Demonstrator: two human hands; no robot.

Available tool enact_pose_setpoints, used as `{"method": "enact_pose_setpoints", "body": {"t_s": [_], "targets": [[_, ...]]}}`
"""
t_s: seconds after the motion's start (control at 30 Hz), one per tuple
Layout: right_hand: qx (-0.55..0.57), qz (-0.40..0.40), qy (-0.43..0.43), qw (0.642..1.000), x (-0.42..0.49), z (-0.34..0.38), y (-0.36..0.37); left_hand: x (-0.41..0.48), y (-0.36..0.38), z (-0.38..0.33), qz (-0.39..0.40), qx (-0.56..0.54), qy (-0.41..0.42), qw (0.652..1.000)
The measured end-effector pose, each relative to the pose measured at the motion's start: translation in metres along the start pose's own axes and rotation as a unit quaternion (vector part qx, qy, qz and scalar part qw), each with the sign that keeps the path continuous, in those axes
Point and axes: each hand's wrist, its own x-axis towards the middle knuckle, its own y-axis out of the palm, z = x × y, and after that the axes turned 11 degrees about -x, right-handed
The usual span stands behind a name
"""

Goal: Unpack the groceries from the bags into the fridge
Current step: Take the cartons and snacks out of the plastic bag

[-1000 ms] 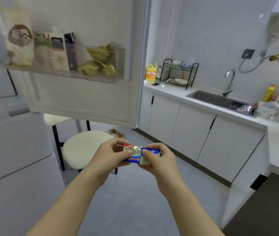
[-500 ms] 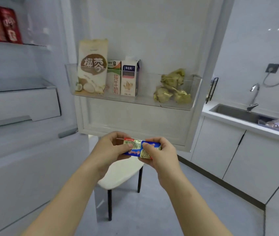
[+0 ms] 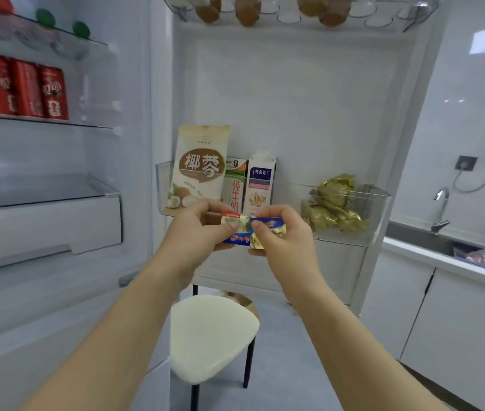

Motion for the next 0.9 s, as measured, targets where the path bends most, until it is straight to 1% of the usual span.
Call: {"method": "enact_pose_setpoints", "body": {"t_s": [0.1,0.17,0.23,0.3,0.4,0.43,0.5,0.6,0.7,0.8,0.9], "targets": [[-0.060,-0.027,-0.079,0.995,0.024,0.021,-0.002,0.018,0.004,-0.026,-0.006,-0.003,0.058,0.998],[-0.058,-0.045,-0.118,0.990,0.044,0.038,-0.005,0.034,0.007,-0.045,-0.016,-0.009,0.105,0.994],[-0.043,-0.042,-0.129,0.990,0.064,0.051,-0.008,0.052,0.010,-0.058,-0.022,0.017,0.147,0.989],[-0.085,-0.028,-0.116,0.989,0.084,0.054,-0.010,0.068,0.013,-0.061,-0.019,0.093,0.162,0.982],[-0.208,-0.009,-0.066,0.976,0.109,0.044,-0.015,0.088,0.016,-0.051,-0.019,0.220,0.147,0.964],[-0.227,-0.005,-0.048,0.973,0.114,0.040,-0.018,0.093,0.017,-0.049,-0.024,0.252,0.141,0.957],[-0.230,0.004,-0.009,0.973,0.120,0.033,-0.023,0.103,0.020,-0.047,-0.022,0.276,0.125,0.953],[-0.280,0.022,0.006,0.960,0.126,0.031,-0.027,0.116,0.026,-0.050,0.005,0.320,0.079,0.944],[-0.291,0.061,0.023,0.954,0.130,0.032,-0.025,0.123,0.030,-0.052,0.036,0.404,0.033,0.914],[-0.316,0.091,0.049,0.943,0.134,0.031,-0.022,0.127,0.026,-0.054,0.058,0.450,-0.003,0.891],[-0.386,0.131,0.046,0.912,0.139,0.030,-0.021,0.132,0.021,-0.060,0.093,0.484,-0.052,0.869]]}}
